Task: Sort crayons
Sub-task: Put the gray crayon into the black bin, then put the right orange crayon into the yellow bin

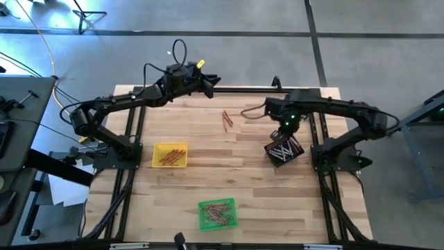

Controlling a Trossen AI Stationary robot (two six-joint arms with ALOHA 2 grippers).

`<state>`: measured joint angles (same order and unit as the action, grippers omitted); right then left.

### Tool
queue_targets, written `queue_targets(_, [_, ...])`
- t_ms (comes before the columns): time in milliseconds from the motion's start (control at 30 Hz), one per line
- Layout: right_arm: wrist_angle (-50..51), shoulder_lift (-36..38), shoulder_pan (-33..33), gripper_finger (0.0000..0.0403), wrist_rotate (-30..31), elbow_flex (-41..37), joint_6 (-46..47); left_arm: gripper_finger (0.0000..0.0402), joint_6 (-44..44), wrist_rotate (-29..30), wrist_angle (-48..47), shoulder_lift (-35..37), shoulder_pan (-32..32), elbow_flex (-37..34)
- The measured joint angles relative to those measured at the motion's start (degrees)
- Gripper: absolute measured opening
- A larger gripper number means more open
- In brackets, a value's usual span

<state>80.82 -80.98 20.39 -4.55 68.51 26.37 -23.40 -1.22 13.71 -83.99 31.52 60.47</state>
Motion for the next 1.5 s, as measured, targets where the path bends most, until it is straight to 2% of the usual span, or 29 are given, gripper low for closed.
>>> queue_targets(333, [-0.02, -8.80, -4.78, 0.0008, -2.60, -0.02, -9.91, 0.0115, 0.00, -0.15, -3.08, 0.00, -0.04, 0.00])
queue_targets(433, [0.26, -9.72, -5.79, 0.0030, -2.65, -0.02, -11.47, 0.0115, 0.00, -0.15, -3.49, 0.00, -0.04, 0.00])
queue_targets(700, [1.15, -9.84, -6.24, 0.0122, -2.76, -0.02, -11.88, 0.0115, 0.01, -0.15, -3.65, 0.00, -0.04, 0.00])
queue_targets(833, [0.93, -8.90, -5.81, 0.0135, -1.85, -0.02, -12.11, 0.0115, 0.02, -3.48, -6.96, 0.00, -0.04, 0.00])
queue_targets(933, [-1.25, -6.89, -4.28, 0.0136, 0.74, -0.02, -12.32, 0.0115, 0.02, -4.11, -13.32, 0.00, -0.06, 0.02])
queue_targets(1067, [-11.55, -4.90, -1.38, 0.0137, 3.56, -0.02, -11.95, 0.0115, 0.02, -3.12, -24.71, 0.00, -0.08, 0.02])
queue_targets(1267, [-36.48, -6.90, 1.52, 0.0137, 6.42, 0.00, -7.88, 0.0115, -0.74, -3.29, -38.89, 0.00, -0.61, 0.02])
queue_targets(1400, [-50.46, -11.73, 2.07, 0.0138, 7.27, 0.00, -3.90, 0.0115, 1.34, -3.42, -42.42, 0.00, -2.64, 0.02])
queue_targets(1500, [-55.82, -16.14, 2.11, 0.0138, 7.54, 0.00, 1.69, 0.0115, 1.46, -3.45, -42.70, 0.10, -4.42, 0.02])
